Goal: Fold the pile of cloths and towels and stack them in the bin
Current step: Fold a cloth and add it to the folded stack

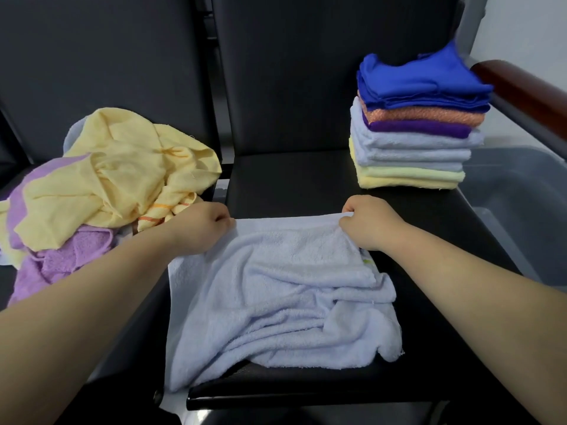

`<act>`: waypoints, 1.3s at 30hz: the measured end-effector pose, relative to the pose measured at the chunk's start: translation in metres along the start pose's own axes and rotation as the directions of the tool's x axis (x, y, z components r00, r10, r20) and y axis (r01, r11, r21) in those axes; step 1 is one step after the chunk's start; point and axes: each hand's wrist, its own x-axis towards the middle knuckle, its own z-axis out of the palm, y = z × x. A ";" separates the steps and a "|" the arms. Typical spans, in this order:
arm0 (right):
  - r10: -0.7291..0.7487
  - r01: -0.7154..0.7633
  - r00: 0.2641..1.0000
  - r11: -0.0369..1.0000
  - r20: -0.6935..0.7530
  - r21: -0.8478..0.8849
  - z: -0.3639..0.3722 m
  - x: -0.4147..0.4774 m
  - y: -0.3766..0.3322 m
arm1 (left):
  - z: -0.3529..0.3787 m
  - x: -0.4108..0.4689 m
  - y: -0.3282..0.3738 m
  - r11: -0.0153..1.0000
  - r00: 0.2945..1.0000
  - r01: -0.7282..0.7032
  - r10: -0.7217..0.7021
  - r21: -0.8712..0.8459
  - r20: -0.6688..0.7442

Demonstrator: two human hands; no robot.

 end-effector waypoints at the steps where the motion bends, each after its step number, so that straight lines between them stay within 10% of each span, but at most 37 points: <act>1: 0.000 0.000 1.000 1.000 -0.002 -0.001 0.000 -0.001 0.000 | 0.002 0.001 -0.001 0.999 1.000 -0.017 0.018 0.030 -0.017; 25: 0.004 -0.004 0.998 1.000 -0.061 0.010 0.000 -0.017 -0.005 | -0.017 -0.007 -0.002 0.966 0.967 -0.245 0.249 0.082 -0.053; 39: 0.014 -0.013 0.998 1.000 -0.062 0.018 -0.007 -0.019 0.005 | -0.042 -0.025 0.001 0.852 0.984 -0.150 0.177 0.501 -0.006</act>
